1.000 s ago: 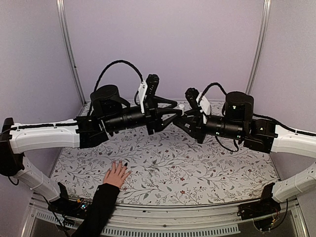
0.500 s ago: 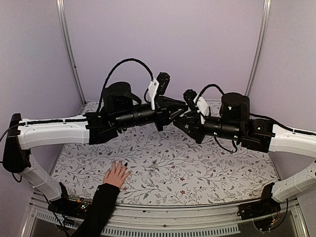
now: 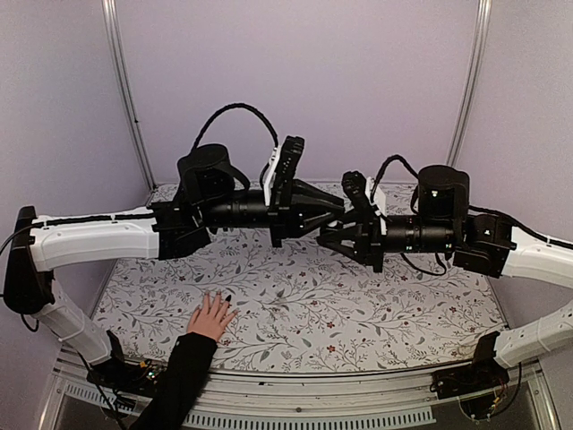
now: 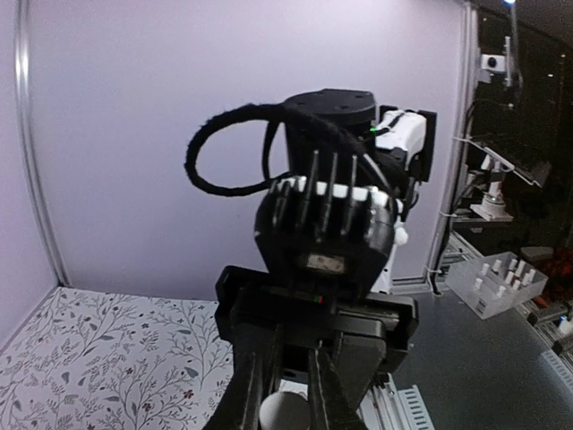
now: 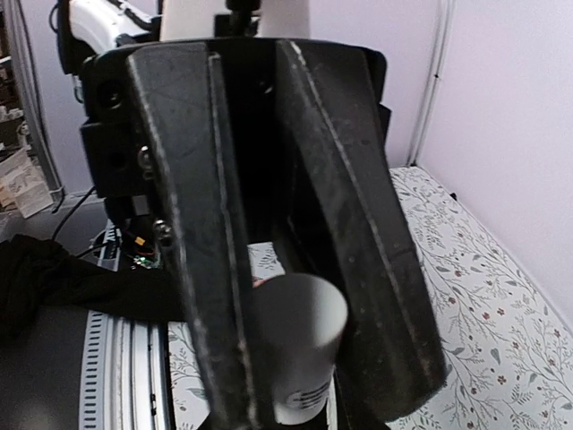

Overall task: Paint the nails
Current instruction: Screw the nail polish bottle.

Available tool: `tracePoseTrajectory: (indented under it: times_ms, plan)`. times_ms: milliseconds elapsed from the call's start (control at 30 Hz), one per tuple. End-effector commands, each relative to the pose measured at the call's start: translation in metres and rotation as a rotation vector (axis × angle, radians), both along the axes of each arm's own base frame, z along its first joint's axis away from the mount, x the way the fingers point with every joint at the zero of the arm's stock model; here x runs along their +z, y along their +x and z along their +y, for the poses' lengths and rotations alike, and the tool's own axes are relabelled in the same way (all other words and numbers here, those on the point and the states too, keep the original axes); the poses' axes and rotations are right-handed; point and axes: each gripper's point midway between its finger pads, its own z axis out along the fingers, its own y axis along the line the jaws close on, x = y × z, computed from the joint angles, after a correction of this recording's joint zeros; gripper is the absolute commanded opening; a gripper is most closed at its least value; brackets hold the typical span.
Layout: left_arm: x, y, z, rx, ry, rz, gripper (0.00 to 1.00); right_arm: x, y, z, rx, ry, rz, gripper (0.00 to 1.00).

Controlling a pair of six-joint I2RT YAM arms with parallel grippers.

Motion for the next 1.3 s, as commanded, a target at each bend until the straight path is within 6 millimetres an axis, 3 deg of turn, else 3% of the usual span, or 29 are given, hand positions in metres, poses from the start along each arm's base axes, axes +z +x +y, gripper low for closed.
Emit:
tracePoseTrajectory:
  times_ms: [0,167,300,433,600,767,933,1000,1100,1267]
  plan:
    - [-0.03,-0.034,0.004,-0.223,0.095,0.02,0.0,0.068,-0.052,-0.006,0.266,0.189,-0.168,0.0]
    - [-0.038,-0.055,0.005,-0.383,0.123,0.013,0.0,0.076,-0.093,-0.012,0.497,0.22,-0.214,0.0]
    - [-0.043,-0.067,0.003,-0.494,0.146,0.033,0.0,0.077,-0.114,-0.011,0.656,0.218,-0.2,0.0]
    - [-0.048,-0.074,0.005,-0.552,0.153,0.031,0.0,0.073,-0.121,-0.007,0.738,0.21,-0.168,0.0]
    - [-0.041,-0.068,0.009,-0.49,0.151,0.011,0.04,0.072,-0.117,-0.006,0.709,0.204,-0.159,0.0]
    - [-0.022,-0.052,0.02,-0.359,0.115,-0.053,0.15,0.062,-0.105,-0.003,0.622,0.186,-0.163,0.0]
    - [-0.004,-0.043,0.03,-0.261,0.088,-0.081,0.41,0.054,-0.085,0.001,0.496,0.164,-0.152,0.0]
    - [0.001,-0.035,0.032,-0.193,0.082,-0.088,0.46,0.052,-0.06,0.003,0.351,0.154,-0.152,0.0]
    - [0.007,-0.018,0.037,-0.06,0.074,-0.083,0.47,0.05,-0.027,0.002,0.157,0.139,-0.126,0.0]
    - [0.015,-0.006,0.044,0.052,0.021,-0.06,0.46,0.041,0.018,-0.006,-0.108,0.11,-0.116,0.0]
